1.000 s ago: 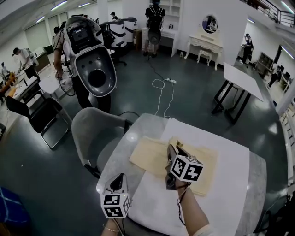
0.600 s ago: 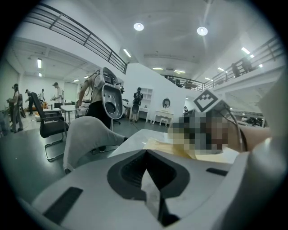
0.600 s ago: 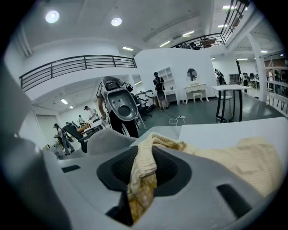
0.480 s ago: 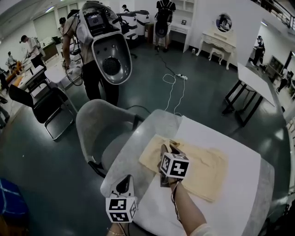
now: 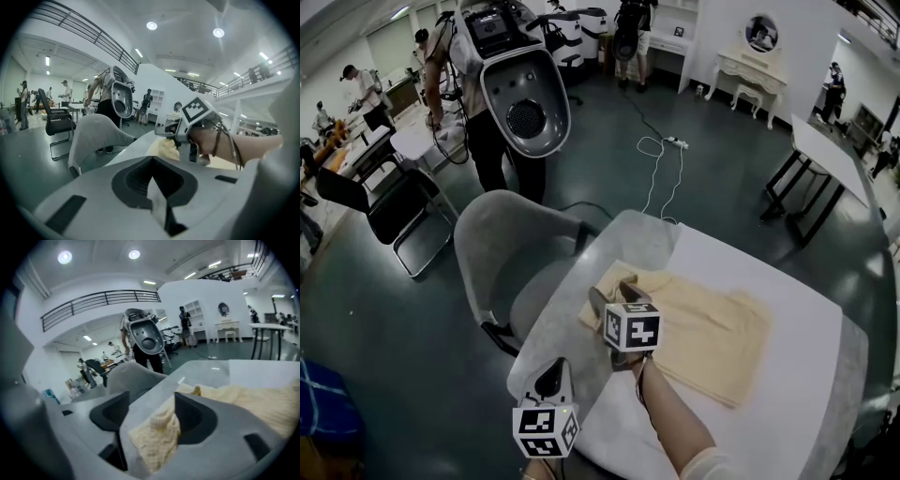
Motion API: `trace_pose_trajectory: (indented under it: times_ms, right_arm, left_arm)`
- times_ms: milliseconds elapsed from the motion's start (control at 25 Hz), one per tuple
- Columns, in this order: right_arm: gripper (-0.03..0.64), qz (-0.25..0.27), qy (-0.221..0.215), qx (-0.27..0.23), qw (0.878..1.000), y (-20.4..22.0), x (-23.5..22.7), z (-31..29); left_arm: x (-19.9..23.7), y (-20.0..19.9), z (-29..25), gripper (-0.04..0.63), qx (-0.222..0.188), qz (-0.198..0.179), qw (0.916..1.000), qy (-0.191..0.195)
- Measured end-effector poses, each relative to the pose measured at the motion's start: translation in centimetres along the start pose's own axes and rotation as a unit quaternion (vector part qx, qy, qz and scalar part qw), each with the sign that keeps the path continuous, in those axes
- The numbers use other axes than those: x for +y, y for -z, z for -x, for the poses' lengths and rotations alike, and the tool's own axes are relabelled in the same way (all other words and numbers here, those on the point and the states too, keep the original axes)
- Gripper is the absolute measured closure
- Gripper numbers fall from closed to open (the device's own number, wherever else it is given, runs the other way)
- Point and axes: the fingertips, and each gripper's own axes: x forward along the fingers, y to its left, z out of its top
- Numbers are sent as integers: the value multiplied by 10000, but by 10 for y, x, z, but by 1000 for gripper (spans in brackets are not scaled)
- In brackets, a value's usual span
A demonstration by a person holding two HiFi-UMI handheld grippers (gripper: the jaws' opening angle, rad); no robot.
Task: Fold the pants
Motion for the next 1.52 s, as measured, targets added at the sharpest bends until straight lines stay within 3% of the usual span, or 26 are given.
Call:
trace_pose_trajectory:
  times_ms: [40, 80, 200, 360, 680, 840, 1000, 1160, 1520]
  right_arm:
    - [277, 84, -222, 40, 9997, 1, 13, -5]
    - [264, 187, -324, 80, 9993, 3, 22, -7]
    - [294, 336, -337, 102, 9988, 5, 31, 0]
    - [316, 208, -196, 104, 9995, 8, 7, 29]
    - [348, -329, 994, 45, 9945, 38, -121, 149]
    - [360, -713, 1830, 105, 9805, 69, -200, 226]
    - [379, -1346, 2345, 146, 9626, 108, -259, 282]
    - [399, -1682, 2365, 341, 9564, 134, -291, 298]
    - [469, -1789, 2263, 853, 9537, 161, -309, 281]
  left_arm:
    - [0, 2, 0, 595, 8, 14, 10000, -5]
    - [0, 4, 0, 595, 22, 19, 10000, -7]
    - [0, 6, -2, 595, 88, -1, 10000, 5]
    - [-10, 4, 0, 595, 82, 16, 10000, 39]
    - [-31, 5, -3, 595, 122, 137, 9996, 206]
    - [-67, 4, -9, 595, 157, 55, 9989, 439]
    - [-100, 7, -10, 595, 194, -41, 9978, 640]
    - [-128, 15, -17, 595, 265, -111, 9970, 717]
    - [-166, 30, -21, 595, 393, -193, 9963, 735]
